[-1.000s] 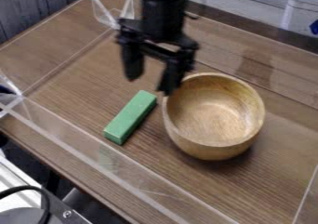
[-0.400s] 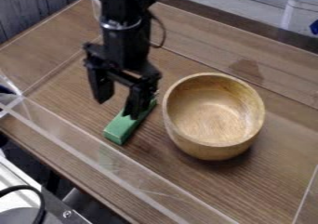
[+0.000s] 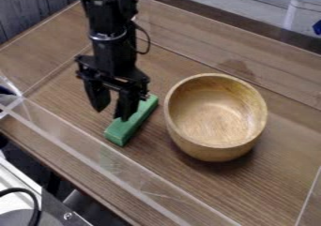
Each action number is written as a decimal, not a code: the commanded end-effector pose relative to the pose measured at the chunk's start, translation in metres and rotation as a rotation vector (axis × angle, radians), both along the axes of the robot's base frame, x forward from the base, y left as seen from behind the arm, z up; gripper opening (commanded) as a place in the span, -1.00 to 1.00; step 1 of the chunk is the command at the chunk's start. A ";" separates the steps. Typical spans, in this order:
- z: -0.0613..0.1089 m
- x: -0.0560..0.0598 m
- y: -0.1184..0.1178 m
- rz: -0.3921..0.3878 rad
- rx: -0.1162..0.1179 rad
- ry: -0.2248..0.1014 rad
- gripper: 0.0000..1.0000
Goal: Put the green block in the brown bowl
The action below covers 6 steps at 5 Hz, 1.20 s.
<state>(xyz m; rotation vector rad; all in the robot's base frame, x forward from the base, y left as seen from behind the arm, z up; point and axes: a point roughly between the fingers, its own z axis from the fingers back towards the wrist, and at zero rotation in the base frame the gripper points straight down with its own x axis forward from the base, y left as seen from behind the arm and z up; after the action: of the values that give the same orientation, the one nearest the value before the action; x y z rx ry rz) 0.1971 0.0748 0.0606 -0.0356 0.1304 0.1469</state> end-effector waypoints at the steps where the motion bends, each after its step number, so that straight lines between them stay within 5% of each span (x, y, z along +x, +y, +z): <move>1: 0.016 0.013 0.004 0.045 0.013 -0.042 1.00; 2: 0.017 0.016 0.000 0.037 0.027 -0.021 -1.00; 3: 0.017 0.019 -0.004 0.028 0.041 0.003 -1.00; 4: 0.016 0.021 -0.006 0.024 0.058 0.034 1.00; 5: 0.006 0.016 -0.006 0.052 0.059 0.046 -1.00; 6: -0.003 0.011 -0.006 0.080 0.059 0.055 -1.00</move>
<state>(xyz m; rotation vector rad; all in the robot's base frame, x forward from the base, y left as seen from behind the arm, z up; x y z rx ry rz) 0.2030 0.0656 0.0507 0.0124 0.2133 0.2257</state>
